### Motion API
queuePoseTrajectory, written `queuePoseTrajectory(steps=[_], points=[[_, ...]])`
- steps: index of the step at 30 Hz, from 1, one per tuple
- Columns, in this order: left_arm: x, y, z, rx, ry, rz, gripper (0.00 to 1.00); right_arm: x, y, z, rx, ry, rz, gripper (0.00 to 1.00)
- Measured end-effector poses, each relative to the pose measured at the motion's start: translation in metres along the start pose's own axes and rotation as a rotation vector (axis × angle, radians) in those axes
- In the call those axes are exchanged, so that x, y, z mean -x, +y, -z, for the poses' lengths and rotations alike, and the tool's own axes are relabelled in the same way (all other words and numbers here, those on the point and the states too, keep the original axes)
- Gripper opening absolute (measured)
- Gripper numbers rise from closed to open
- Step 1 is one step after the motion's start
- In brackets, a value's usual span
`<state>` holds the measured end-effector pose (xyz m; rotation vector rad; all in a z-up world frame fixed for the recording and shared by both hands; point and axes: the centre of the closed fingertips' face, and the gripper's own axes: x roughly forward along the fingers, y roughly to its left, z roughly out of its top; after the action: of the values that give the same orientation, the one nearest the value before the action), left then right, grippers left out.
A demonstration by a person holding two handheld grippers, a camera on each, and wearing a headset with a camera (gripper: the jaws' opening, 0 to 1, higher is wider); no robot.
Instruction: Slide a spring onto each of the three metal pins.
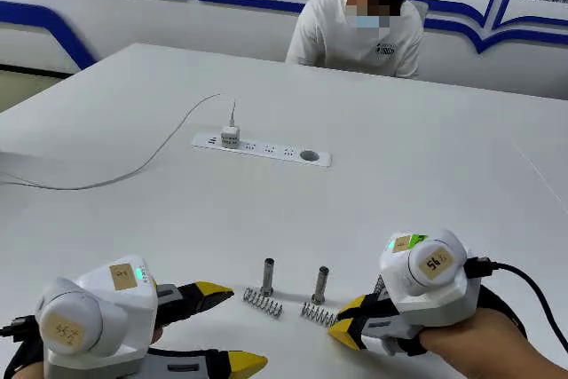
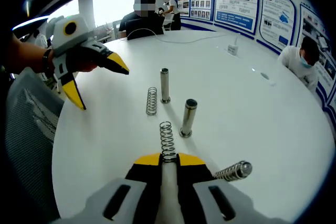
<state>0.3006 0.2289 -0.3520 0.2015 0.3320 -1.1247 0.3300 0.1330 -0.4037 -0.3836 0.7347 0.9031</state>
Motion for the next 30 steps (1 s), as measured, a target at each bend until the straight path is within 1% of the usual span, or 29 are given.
queuePoseTrajectory(steps=[4, 9, 12, 14, 17, 22, 24, 25, 30], points=[[0.0, -0.001, 0.0, -0.003, 0.002, 0.003, 0.53, 0.001, 0.001, 0.0, -0.009, -0.004, -0.003, 0.12], [-0.001, -0.004, 0.0, -0.002, 0.002, 0.012, 0.52, 0.008, 0.008, -0.004, -0.005, -0.008, -0.017, 0.11], [-0.003, -0.007, -0.001, -0.008, 0.003, 0.022, 0.52, 0.014, 0.015, -0.008, 0.011, -0.012, -0.034, 0.11], [-0.004, -0.009, -0.001, -0.012, 0.003, 0.029, 0.51, 0.018, 0.019, -0.011, 0.028, -0.012, -0.041, 0.11], [-0.007, -0.012, -0.001, -0.017, 0.006, 0.042, 0.5, 0.026, 0.029, -0.016, 0.062, -0.013, -0.066, 0.11], [-0.01, -0.018, -0.003, -0.031, 0.006, 0.063, 0.49, 0.035, 0.042, -0.025, 0.104, -0.014, -0.099, 0.11], [-0.011, -0.02, -0.004, -0.036, 0.006, 0.072, 0.49, 0.036, 0.047, -0.027, 0.12, -0.011, -0.113, 0.11], [-0.012, -0.022, -0.005, -0.039, 0.005, 0.077, 0.48, 0.037, 0.051, -0.028, 0.13, -0.01, -0.128, 0.11], [-0.013, -0.029, -0.008, -0.062, 0.004, 0.102, 0.44, 0.041, 0.063, -0.037, 0.17, -0.011, -0.155, 0.11]])
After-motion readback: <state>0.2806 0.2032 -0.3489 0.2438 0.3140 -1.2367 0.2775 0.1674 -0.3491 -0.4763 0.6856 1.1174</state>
